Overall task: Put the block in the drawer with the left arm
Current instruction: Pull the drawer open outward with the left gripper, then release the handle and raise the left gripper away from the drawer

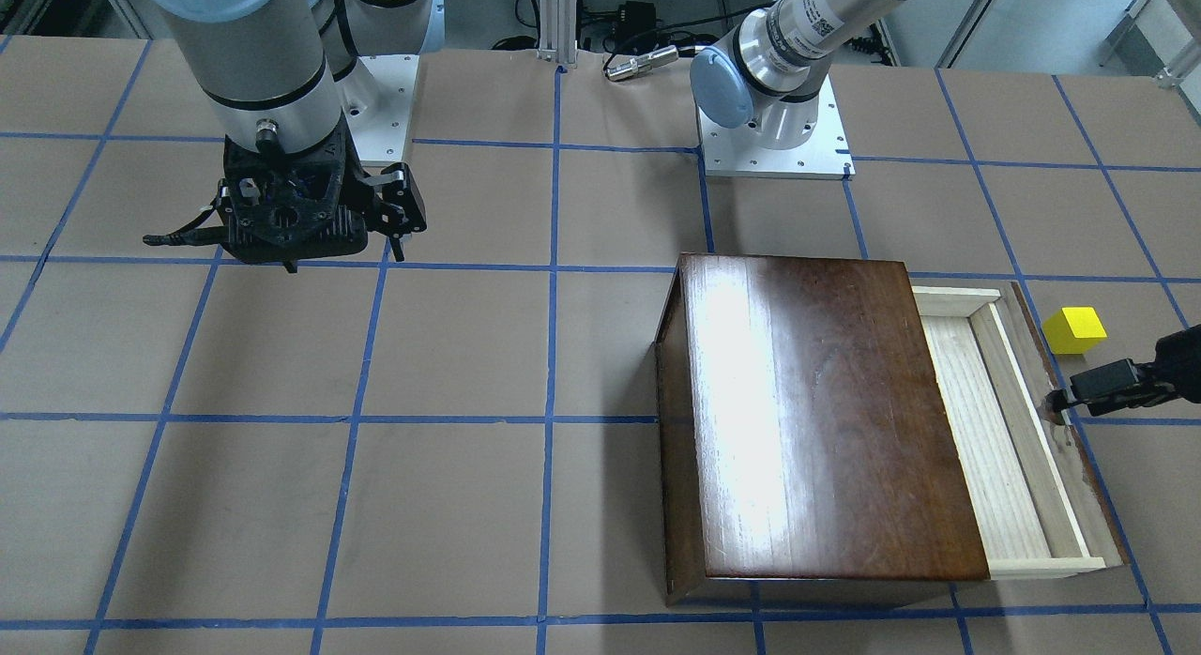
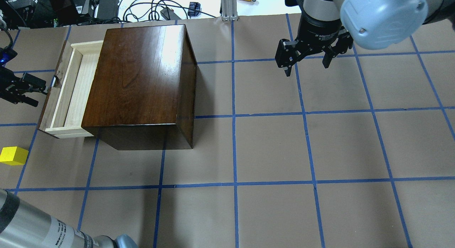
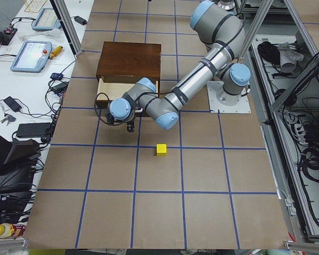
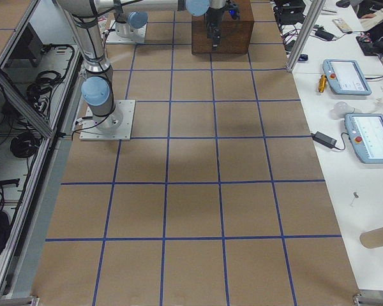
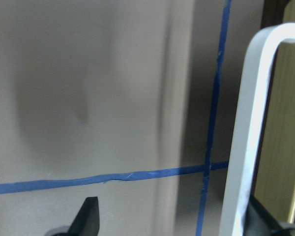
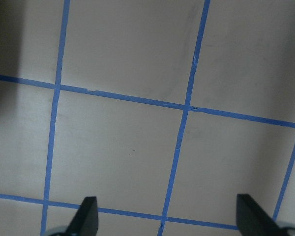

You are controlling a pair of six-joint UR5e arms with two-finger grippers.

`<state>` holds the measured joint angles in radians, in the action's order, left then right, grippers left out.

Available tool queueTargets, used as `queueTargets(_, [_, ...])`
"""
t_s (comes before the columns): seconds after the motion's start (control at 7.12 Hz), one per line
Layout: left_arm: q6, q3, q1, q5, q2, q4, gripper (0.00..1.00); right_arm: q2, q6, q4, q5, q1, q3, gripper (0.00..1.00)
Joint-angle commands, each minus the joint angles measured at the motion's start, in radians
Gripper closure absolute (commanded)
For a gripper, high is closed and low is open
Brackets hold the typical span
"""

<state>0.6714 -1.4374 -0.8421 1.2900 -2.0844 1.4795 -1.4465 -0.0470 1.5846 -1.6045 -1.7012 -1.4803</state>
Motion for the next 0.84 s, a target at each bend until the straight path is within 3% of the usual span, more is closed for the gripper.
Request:
queueTargets(0.0, [-0.003, 0.005, 0.006, -0.001, 0.023, -0.002, 0.00, 0.000, 0.001, 0.000, 0.000, 0.000, 0.000, 0.00])
queueTargets(0.28, [-0.003, 0.046, 0.006, 0.002, 0.071, 0.022, 0.00, 0.000, -0.001, 0.000, 0.000, 0.000, 0.000, 0.00])
queueTargets(0.7, [-0.003, 0.046, 0.006, 0.008, 0.245, 0.183, 0.00, 0.000, 0.001, 0.000, 0.000, 0.000, 0.000, 0.00])
